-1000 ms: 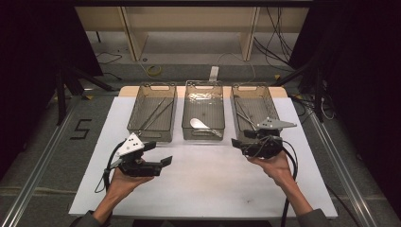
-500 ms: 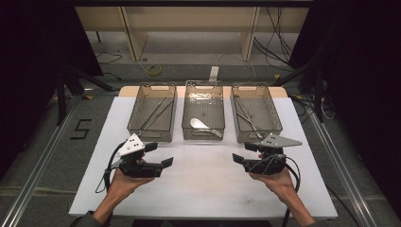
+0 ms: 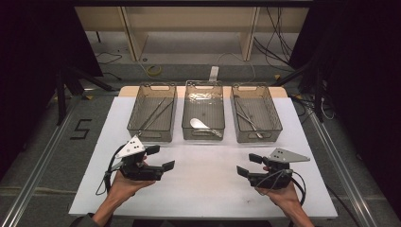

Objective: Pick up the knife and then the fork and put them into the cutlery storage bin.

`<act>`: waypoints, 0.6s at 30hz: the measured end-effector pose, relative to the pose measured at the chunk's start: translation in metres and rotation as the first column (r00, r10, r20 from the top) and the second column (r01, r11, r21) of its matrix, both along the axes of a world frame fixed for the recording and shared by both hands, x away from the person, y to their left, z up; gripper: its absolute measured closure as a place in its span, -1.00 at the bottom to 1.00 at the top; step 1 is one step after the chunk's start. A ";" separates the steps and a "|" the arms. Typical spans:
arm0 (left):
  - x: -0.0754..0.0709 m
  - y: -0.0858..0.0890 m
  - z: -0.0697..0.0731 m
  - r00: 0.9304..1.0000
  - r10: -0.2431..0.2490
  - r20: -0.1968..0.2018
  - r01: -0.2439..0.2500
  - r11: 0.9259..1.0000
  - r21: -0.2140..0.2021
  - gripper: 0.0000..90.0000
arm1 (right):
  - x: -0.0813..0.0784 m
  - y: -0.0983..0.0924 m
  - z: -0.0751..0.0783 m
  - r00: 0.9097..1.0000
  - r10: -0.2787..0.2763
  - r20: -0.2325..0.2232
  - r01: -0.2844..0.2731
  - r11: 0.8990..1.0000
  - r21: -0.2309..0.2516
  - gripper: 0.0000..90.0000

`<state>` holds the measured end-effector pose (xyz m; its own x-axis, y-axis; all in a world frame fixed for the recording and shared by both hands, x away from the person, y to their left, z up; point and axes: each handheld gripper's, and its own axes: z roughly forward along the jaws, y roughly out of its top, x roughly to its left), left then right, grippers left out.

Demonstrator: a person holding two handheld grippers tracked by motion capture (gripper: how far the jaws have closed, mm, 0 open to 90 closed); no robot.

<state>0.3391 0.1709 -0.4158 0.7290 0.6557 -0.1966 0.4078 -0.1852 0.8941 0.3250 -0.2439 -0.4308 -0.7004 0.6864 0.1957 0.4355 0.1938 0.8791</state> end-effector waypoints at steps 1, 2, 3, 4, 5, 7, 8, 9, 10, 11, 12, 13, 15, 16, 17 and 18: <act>-0.001 0.000 0.000 1.000 -0.002 0.000 0.002 1.000 -0.001 -0.65 | -0.001 -0.001 -0.001 1.000 -0.006 -0.001 0.006 1.000 -0.001 -0.38; -0.001 -0.001 0.000 1.000 -0.004 0.001 0.004 1.000 0.001 -0.65 | -0.003 -0.001 -0.002 1.000 -0.013 -0.003 0.013 1.000 -0.005 -0.40; -0.002 -0.001 -0.001 1.000 -0.005 0.000 0.005 1.000 -0.001 -0.65 | -0.004 -0.001 -0.003 1.000 -0.016 -0.007 0.016 1.000 -0.008 -0.40; -0.003 -0.001 -0.001 1.000 -0.008 -0.003 0.008 1.000 -0.004 -0.65 | -0.005 -0.002 -0.004 1.000 -0.016 -0.007 0.016 1.000 -0.004 -0.40; -0.003 -0.001 -0.001 1.000 -0.014 -0.008 0.014 1.000 -0.006 -0.65 | -0.006 -0.002 -0.004 1.000 -0.018 -0.006 0.018 1.000 -0.001 -0.40; -0.005 -0.001 -0.002 1.000 -0.018 -0.015 0.018 1.000 -0.010 -0.65 | -0.008 -0.002 -0.004 1.000 -0.023 -0.001 0.023 1.000 0.001 -0.41; -0.006 -0.001 -0.002 1.000 -0.020 -0.011 0.019 1.000 -0.003 -0.65 | -0.009 -0.002 -0.005 1.000 -0.024 0.004 0.024 1.000 0.001 -0.42; -0.007 -0.001 -0.002 1.000 -0.017 -0.010 0.017 1.000 -0.005 -0.65 | -0.010 -0.002 -0.005 1.000 -0.026 0.003 0.026 1.000 0.002 -0.42; -0.007 0.000 -0.001 1.000 -0.018 -0.009 0.018 1.000 -0.007 -0.65 | -0.010 -0.002 -0.005 1.000 -0.025 0.000 0.025 1.000 0.002 -0.43; -0.008 0.000 -0.001 1.000 -0.017 -0.010 0.017 1.000 -0.009 -0.65 | -0.011 -0.001 -0.005 1.000 -0.026 -0.001 0.026 1.000 0.002 -0.44; -0.008 0.001 -0.002 1.000 -0.016 -0.010 0.016 1.000 -0.009 -0.65 | -0.011 -0.001 -0.005 1.000 -0.026 0.002 0.026 1.000 0.000 -0.44; -0.008 0.001 -0.002 1.000 -0.013 -0.015 0.013 1.000 -0.012 -0.65 | -0.012 -0.001 -0.005 1.000 -0.026 0.002 0.026 1.000 0.000 -0.44; -0.008 0.001 -0.004 1.000 -0.015 -0.022 0.014 1.000 -0.004 -0.65 | -0.012 -0.001 -0.005 1.000 -0.025 -0.001 0.025 1.000 -0.001 -0.45; -0.009 0.000 -0.004 1.000 -0.016 -0.021 0.016 1.000 0.003 -0.65 | -0.012 -0.001 -0.005 1.000 -0.026 0.000 0.026 1.000 -0.003 -0.45; -0.009 -0.001 -0.005 1.000 -0.016 -0.015 0.016 1.000 0.012 -0.65 | -0.012 -0.001 -0.005 1.000 -0.027 0.000 0.027 1.000 -0.004 -0.45; -0.009 -0.001 -0.004 1.000 -0.016 -0.014 0.017 1.000 0.011 -0.65 | -0.012 -0.001 -0.005 1.000 -0.027 0.000 0.027 1.000 -0.002 -0.45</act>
